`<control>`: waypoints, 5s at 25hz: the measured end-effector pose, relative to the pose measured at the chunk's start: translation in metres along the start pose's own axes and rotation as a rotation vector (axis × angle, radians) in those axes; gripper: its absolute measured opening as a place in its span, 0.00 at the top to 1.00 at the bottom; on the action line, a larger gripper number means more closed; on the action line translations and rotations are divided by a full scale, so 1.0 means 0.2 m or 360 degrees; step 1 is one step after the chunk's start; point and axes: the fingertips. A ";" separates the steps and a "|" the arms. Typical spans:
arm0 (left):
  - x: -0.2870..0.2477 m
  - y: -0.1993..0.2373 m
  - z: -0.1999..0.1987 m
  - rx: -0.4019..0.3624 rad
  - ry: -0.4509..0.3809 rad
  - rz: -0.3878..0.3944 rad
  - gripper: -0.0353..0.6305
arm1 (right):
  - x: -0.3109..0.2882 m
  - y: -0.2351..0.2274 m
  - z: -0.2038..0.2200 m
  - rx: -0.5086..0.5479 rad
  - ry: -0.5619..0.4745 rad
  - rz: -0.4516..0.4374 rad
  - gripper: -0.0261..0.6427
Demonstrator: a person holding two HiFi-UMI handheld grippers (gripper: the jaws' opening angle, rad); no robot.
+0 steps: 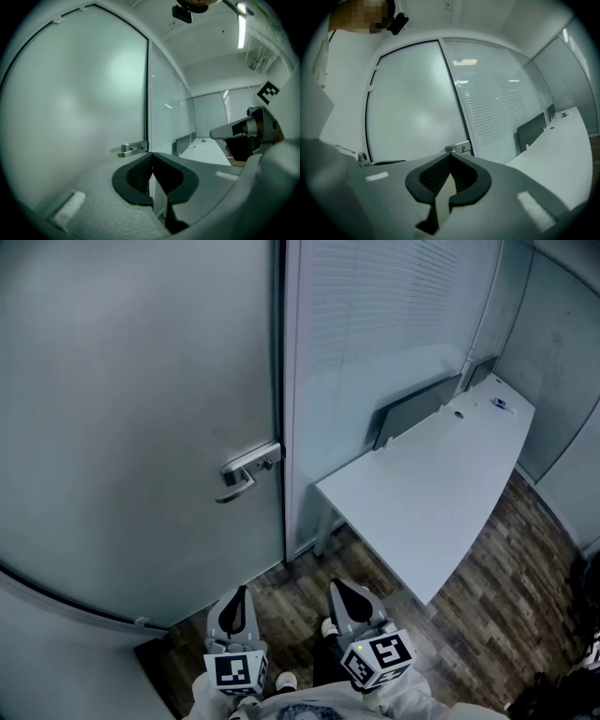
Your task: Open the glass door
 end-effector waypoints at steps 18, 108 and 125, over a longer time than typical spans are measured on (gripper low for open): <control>-0.56 0.15 -0.05 -0.0056 0.0101 -0.0524 0.94 | -0.79 -0.32 -0.15 0.0014 0.0194 -0.0540 0.95; -0.81 0.45 0.57 -0.1214 0.0979 -0.0945 0.77 | -0.73 -0.71 -0.01 -0.0066 0.0379 -0.0637 0.95; -0.64 0.35 0.41 -0.1496 0.1008 -0.0979 0.73 | -0.48 -0.64 -0.05 -0.0031 0.0281 -0.0631 0.95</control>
Point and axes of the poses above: the fingertips, and each gripper's own axes: x backward along the fingers, y to its left, z out of its underside, and after that the axes turned 2 degrees about y, right-handed
